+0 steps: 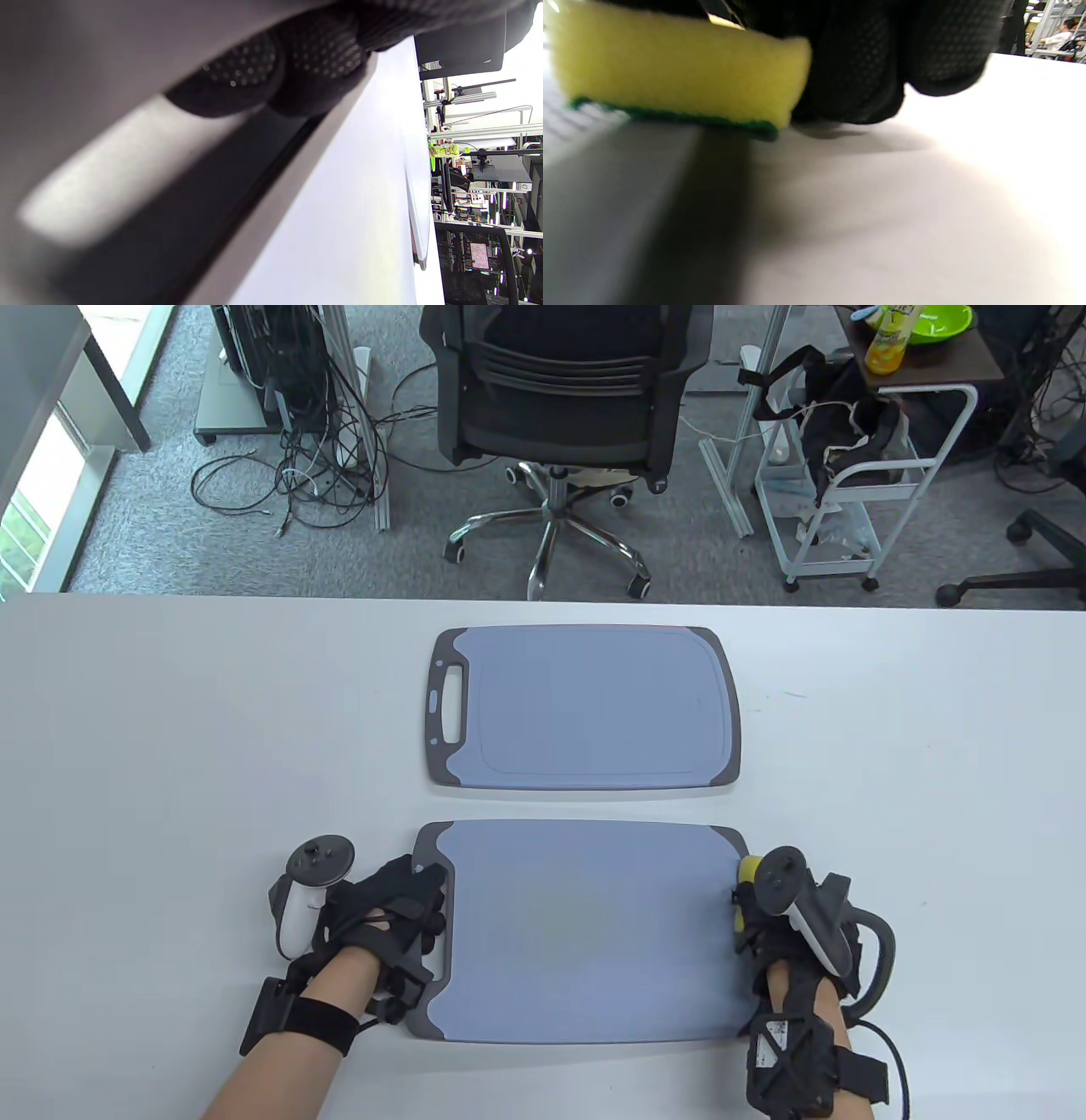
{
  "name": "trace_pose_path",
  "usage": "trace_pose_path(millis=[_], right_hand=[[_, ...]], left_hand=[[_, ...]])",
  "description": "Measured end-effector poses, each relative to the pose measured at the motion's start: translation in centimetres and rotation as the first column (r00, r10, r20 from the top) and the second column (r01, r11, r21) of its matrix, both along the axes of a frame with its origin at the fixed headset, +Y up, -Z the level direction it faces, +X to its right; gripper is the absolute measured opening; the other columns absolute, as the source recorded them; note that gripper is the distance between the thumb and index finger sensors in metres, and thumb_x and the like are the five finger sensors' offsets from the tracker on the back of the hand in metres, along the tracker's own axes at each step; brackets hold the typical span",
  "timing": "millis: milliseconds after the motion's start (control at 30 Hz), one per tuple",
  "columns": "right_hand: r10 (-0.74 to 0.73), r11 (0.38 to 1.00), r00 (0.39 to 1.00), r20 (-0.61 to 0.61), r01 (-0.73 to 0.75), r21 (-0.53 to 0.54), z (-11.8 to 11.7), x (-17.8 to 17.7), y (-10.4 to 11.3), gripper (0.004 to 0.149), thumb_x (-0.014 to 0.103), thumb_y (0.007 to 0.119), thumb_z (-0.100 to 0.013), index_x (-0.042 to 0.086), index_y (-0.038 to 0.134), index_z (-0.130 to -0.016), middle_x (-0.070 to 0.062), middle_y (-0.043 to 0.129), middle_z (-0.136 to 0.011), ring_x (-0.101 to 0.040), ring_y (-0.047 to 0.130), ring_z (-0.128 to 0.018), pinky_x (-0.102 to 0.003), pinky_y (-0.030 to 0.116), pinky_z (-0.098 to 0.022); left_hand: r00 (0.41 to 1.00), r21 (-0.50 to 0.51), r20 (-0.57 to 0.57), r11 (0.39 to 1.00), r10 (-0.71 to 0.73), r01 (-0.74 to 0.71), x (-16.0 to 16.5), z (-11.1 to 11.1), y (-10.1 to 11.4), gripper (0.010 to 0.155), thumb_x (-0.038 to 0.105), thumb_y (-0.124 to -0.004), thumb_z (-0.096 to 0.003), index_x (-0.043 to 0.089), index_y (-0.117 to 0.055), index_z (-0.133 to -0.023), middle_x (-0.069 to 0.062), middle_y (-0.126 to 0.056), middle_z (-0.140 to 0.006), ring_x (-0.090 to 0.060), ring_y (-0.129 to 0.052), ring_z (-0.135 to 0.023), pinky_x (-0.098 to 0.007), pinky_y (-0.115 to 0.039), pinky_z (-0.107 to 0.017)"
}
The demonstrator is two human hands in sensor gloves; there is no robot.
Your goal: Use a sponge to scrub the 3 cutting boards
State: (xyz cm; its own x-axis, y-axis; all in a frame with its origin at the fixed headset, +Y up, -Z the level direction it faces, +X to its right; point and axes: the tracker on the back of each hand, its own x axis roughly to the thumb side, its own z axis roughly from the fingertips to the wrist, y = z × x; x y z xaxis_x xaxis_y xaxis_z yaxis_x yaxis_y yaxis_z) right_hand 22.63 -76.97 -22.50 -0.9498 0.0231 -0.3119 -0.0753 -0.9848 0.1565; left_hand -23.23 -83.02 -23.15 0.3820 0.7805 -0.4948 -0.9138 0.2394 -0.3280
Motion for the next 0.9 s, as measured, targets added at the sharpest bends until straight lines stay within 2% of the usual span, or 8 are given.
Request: trace_pose_path(millis=[133, 200, 300, 367, 500, 667, 800, 900], right_hand=[[-0.021, 0.998, 0.946, -0.324, 0.037, 0.044, -0.2, -9.7, 0.7, 0.071, 0.057, 0.073, -0.048, 0.007, 0.072, -0.098, -0.01, 0.09, -0.068, -0.022, 0.093, -0.049, -0.045, 0.08, -0.045], [-0.044, 0.997, 0.837, -0.546, 0.076, 0.035, 0.6, -17.2, 1.1, 0.071, 0.057, 0.073, -0.048, 0.008, 0.072, -0.099, -0.01, 0.09, -0.068, -0.022, 0.093, -0.049, -0.045, 0.081, -0.045], [0.057, 0.996, 0.691, -0.721, 0.008, 0.086, 2.8, -25.4, 1.7, 0.072, 0.059, 0.07, -0.048, 0.011, 0.069, -0.1, -0.007, 0.089, -0.07, -0.02, 0.093, -0.051, -0.044, 0.081, -0.046], [0.112, 0.991, 0.664, -0.739, -0.017, 0.135, 3.4, -27.4, 1.8, 0.072, 0.059, 0.071, -0.047, 0.009, 0.071, -0.099, -0.007, 0.09, -0.069, -0.021, 0.094, -0.05, -0.044, 0.081, -0.046], [0.099, 0.993, 0.762, -0.64, -0.033, 0.115, 2.5, -22.4, 1.5, 0.07, 0.059, 0.07, -0.047, 0.013, 0.07, -0.1, -0.005, 0.089, -0.071, -0.02, 0.094, -0.051, -0.044, 0.081, -0.046], [0.066, 0.996, 0.97, -0.235, -0.051, 0.07, 2.7, -6.5, 0.2, 0.07, 0.057, 0.072, -0.048, 0.01, 0.072, -0.099, -0.007, 0.089, -0.07, -0.021, 0.093, -0.05, -0.045, 0.08, -0.045], [0.083, 0.996, 0.996, 0.007, -0.083, 0.008, 3.3, 0.7, -0.2, 0.07, 0.056, 0.072, -0.048, 0.008, 0.071, -0.1, -0.009, 0.089, -0.071, -0.023, 0.093, -0.05, -0.046, 0.08, -0.045], [0.036, 0.999, 0.999, 0.018, -0.036, -0.022, 3.0, 0.5, -0.1, 0.071, 0.055, 0.072, -0.049, 0.005, 0.07, -0.099, -0.011, 0.089, -0.071, -0.024, 0.093, -0.051, -0.046, 0.08, -0.045]], left_hand=[[1.0, -0.001, -0.002, 1.0, 0.004, -0.004, 0.0, 0.1, 0.0, 0.053, 0.053, -0.074, -0.0613, 0.015, -0.07, -0.096, 0.009, -0.091, -0.072, 0.002, -0.105, -0.042, -0.023, -0.1, -0.032], [1.0, -0.001, -0.002, 1.0, 0.004, -0.004, 0.0, 0.0, 0.0, 0.053, 0.054, -0.074, -0.0611, 0.014, -0.07, -0.096, 0.01, -0.091, -0.072, 0.002, -0.105, -0.042, -0.023, -0.1, -0.032], [1.0, -0.008, -0.011, 1.0, 0.015, -0.015, -0.1, 0.1, 0.0, 0.053, 0.054, -0.074, -0.0607, 0.015, -0.07, -0.096, 0.01, -0.091, -0.072, 0.002, -0.106, -0.042, -0.023, -0.1, -0.032], [1.0, -0.008, -0.014, 1.0, 0.018, -0.018, -0.1, 0.1, 0.0, 0.053, 0.054, -0.074, -0.0606, 0.015, -0.07, -0.096, 0.01, -0.091, -0.072, 0.003, -0.105, -0.041, -0.023, -0.1, -0.032], [1.0, -0.01, -0.017, 1.0, 0.017, -0.017, -0.1, 0.1, 0.0, 0.053, 0.054, -0.074, -0.0605, 0.015, -0.07, -0.096, 0.009, -0.091, -0.072, 0.002, -0.105, -0.042, -0.023, -0.1, -0.032], [1.0, -0.008, -0.021, 1.0, 0.017, -0.017, 0.0, 0.1, -0.1, 0.053, 0.053, -0.074, -0.0614, 0.015, -0.07, -0.097, 0.009, -0.091, -0.073, 0.002, -0.105, -0.042, -0.023, -0.1, -0.033], [1.0, -0.01, -0.024, 1.0, 0.02, -0.02, 0.0, 0.2, 0.0, 0.053, 0.054, -0.074, -0.0613, 0.015, -0.069, -0.097, 0.01, -0.091, -0.073, 0.002, -0.105, -0.042, -0.023, -0.1, -0.033], [0.999, -0.011, -0.024, 1.0, 0.021, -0.021, 0.1, 0.2, 0.0, 0.053, 0.054, -0.074, -0.0615, 0.015, -0.069, -0.097, 0.01, -0.09, -0.073, 0.002, -0.105, -0.042, -0.023, -0.1, -0.033]])
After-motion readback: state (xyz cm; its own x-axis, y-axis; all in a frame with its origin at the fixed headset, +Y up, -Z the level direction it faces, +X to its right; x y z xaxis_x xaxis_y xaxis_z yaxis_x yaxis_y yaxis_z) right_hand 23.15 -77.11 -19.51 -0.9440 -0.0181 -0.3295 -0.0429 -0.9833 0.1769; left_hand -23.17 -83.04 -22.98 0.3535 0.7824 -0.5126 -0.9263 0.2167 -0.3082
